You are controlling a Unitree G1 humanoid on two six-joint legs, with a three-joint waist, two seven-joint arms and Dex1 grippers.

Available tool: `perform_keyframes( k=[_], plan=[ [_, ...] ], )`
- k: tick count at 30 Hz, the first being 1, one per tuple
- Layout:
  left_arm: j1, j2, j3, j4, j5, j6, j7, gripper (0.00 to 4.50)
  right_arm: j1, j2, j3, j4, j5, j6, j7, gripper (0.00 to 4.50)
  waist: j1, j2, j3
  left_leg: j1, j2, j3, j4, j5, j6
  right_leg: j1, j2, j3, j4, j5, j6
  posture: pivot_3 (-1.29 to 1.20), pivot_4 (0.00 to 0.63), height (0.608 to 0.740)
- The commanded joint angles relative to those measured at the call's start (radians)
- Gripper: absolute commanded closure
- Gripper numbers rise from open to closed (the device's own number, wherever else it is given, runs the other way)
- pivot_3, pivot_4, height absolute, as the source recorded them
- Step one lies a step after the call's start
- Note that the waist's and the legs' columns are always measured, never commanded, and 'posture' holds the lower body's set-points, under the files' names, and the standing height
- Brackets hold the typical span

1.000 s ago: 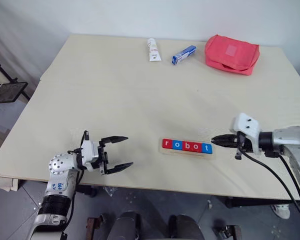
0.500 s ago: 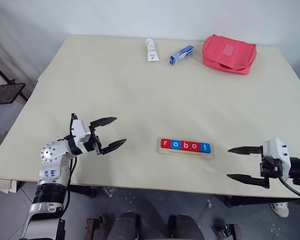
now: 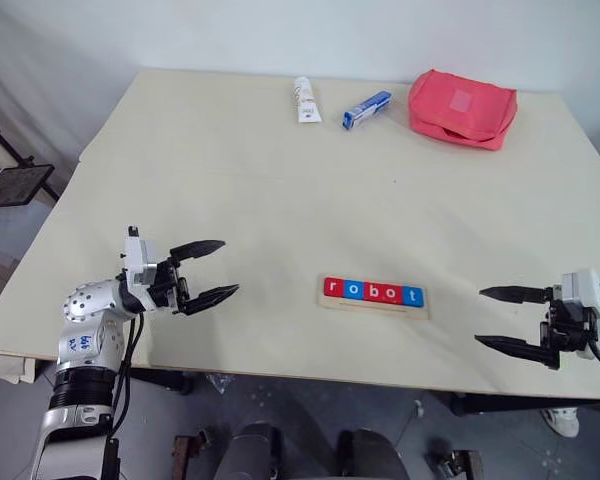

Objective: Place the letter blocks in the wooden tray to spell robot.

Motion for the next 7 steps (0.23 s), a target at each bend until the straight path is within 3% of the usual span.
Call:
perform_keyframes(
  k=[1, 7],
  plan=[
    [-0.001, 0.021, 0.007, -0.033, -0.022, 0.006, -0.044, 0.0, -0.009, -0.02, -0.013, 0.008, 0.006, -0.017, 0.035, 0.04, 0.0, 0.0, 0.0, 0.0, 0.0, 0.0, 0.0, 0.0, 0.0, 0.0, 0.0, 0.0, 0.0, 0.0, 0.0, 0.0, 0.15, 0.74],
    [-0.014, 0.043, 0.006, -0.005, -0.026, -0.021, -0.167, 0.0, -0.009, -0.027, -0.015, 0.002, 0.003, -0.01, 0.029, 0.04, 0.0, 0.0, 0.0, 0.0, 0.0, 0.0, 0.0, 0.0, 0.0, 0.0, 0.0, 0.0, 0.0, 0.0, 0.0, 0.0, 0.15, 0.74]
  ],
)
